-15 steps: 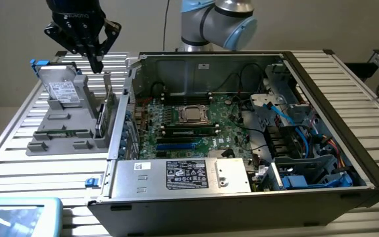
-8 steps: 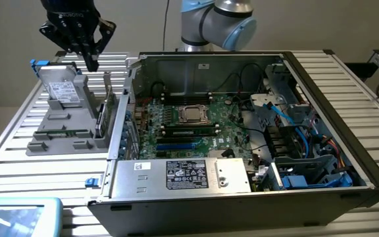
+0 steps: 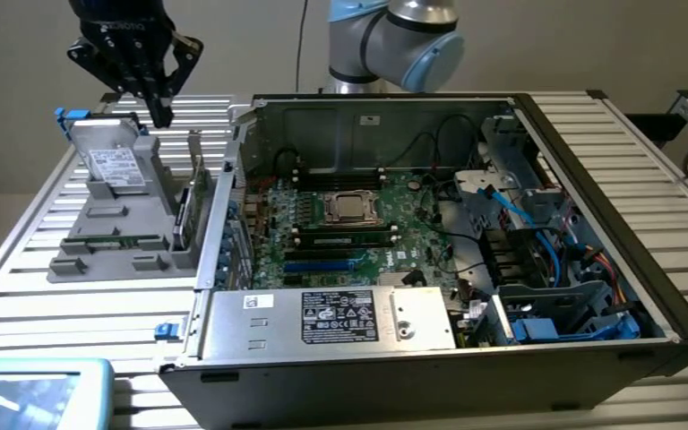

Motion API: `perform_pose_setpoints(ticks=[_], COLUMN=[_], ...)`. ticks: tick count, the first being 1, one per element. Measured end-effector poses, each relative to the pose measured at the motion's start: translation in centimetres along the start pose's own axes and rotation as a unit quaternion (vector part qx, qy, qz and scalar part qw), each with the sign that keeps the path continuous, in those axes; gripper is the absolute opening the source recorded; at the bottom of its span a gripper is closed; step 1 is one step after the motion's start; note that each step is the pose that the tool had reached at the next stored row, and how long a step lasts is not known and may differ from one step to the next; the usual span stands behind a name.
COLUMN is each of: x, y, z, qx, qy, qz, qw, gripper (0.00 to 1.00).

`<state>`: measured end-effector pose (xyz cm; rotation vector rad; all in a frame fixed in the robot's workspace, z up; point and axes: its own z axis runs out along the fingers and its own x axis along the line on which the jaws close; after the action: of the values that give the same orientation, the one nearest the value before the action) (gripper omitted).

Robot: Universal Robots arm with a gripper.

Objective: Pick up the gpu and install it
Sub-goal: 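Reach for the gpu, then pick up the gpu and move the gpu toward the slot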

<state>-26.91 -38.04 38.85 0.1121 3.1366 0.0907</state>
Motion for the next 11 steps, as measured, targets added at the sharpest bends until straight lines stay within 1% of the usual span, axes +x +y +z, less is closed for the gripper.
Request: perform_pose_setpoints(ticks=[4, 11], x=[0.25, 0.26], y=[0.46, 0.47], z=[0.20, 0.21], qx=[0.0000, 0.0000], qy=[0.0006, 0.0008], qz=[0.000, 0.000], qw=[1.0000, 1.0000], gripper=[0.12, 0.12])
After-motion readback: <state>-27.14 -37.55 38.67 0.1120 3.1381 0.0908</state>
